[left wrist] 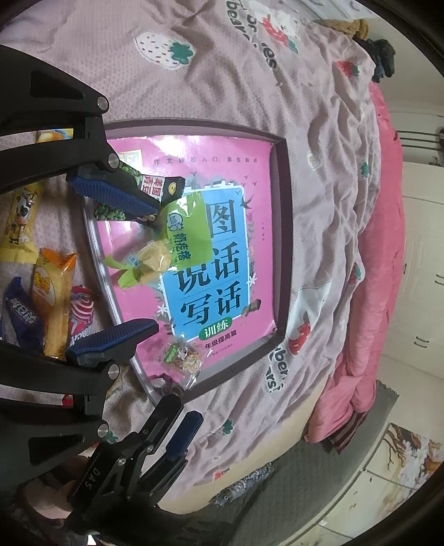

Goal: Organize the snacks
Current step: 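Move both tools back from the tray toward the snacks lying beside it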

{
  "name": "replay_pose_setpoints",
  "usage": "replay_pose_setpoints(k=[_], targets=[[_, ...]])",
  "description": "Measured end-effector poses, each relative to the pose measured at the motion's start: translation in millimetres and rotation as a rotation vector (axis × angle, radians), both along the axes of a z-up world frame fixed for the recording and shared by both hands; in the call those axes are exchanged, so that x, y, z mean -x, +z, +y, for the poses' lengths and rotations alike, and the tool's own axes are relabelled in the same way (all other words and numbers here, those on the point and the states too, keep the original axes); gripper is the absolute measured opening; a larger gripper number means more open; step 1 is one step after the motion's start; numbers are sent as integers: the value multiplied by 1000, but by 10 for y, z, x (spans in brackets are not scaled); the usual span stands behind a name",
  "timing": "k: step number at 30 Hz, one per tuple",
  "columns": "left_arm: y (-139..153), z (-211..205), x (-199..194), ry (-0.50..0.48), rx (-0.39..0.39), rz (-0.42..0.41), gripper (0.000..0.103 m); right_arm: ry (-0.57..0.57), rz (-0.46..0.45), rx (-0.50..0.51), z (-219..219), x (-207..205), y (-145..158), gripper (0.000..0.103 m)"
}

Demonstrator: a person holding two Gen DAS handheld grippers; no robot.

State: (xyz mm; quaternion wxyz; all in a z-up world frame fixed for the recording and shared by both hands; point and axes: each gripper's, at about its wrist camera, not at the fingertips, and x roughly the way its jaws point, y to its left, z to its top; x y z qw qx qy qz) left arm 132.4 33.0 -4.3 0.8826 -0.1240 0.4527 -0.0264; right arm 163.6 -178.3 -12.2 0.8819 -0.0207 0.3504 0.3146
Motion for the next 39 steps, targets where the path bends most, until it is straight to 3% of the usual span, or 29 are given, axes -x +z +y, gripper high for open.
replay_pose_setpoints(k=[15,18,39], targets=[[189,50,136,3,5,-34,65,-4,-35,-13,-69,100,115,55],[217,40,168,-2,8,-40,76,-16,-36,-25,-122,116,148,56],[315,-73,384,-32,-30,-63,76,-58,-10,-34,-262,273,183,59]])
